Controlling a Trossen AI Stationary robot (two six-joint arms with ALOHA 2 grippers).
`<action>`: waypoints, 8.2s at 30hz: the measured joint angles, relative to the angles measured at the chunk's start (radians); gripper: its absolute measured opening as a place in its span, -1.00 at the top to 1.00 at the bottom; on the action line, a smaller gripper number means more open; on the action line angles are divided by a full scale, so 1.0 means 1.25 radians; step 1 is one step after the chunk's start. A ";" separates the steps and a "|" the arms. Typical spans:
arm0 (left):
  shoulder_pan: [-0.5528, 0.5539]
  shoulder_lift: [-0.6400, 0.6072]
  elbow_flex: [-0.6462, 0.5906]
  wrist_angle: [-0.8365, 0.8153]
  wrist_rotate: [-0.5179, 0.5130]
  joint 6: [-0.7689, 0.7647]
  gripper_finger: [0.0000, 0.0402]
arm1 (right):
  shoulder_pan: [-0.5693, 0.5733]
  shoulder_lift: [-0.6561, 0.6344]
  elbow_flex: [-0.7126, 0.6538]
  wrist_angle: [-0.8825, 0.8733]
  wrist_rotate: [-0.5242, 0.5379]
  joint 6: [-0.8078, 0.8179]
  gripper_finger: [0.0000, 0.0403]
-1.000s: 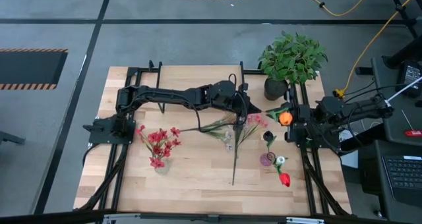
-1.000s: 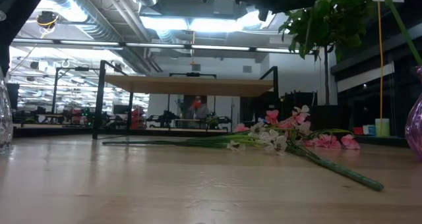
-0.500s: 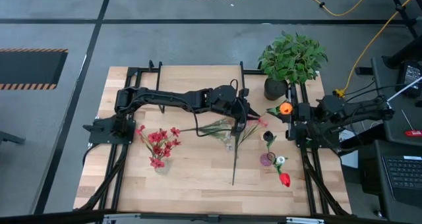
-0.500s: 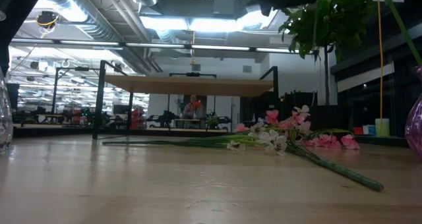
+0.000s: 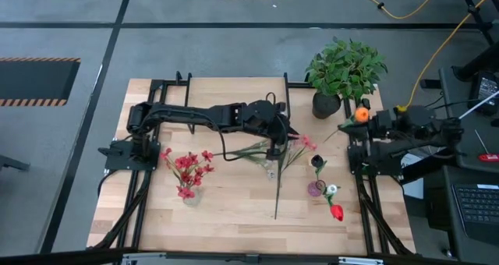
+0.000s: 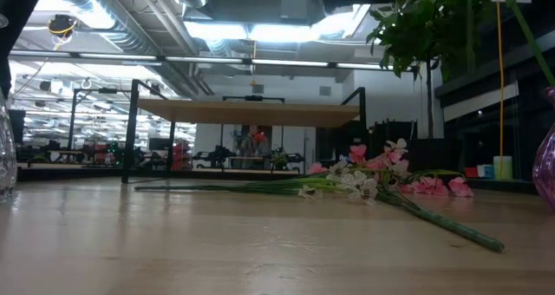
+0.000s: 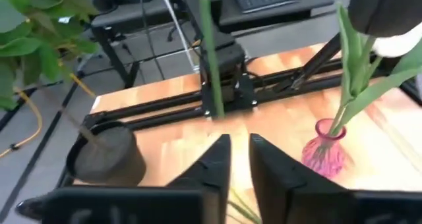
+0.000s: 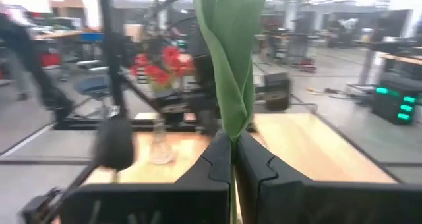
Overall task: Pick and place flowers into a vace then onto a shelf
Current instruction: Put the orange flower into the pink vase, then put the white flowers into the transparent vase
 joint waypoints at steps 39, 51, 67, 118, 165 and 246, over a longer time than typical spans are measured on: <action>0.017 -0.017 0.000 0.018 -0.135 -0.082 0.99 | 0.249 0.093 0.019 -0.042 0.111 0.031 1.00; 0.000 -0.017 0.000 0.018 -0.140 -0.097 0.99 | 0.544 0.198 0.060 -0.033 0.392 0.031 1.00; -0.039 -0.017 0.000 0.048 -0.183 -0.103 0.99 | 0.959 0.189 -0.036 0.037 0.739 0.097 1.00; -0.048 -0.017 0.000 0.061 -0.204 -0.103 0.99 | 0.856 0.259 -0.156 0.372 0.728 0.030 1.00; -0.048 -0.017 0.000 0.054 -0.201 -0.096 0.98 | 0.838 0.248 -0.405 0.610 0.774 0.103 0.96; -0.049 -0.017 0.000 0.054 -0.194 -0.124 0.99 | 1.015 0.087 -0.397 0.246 0.709 0.141 -0.08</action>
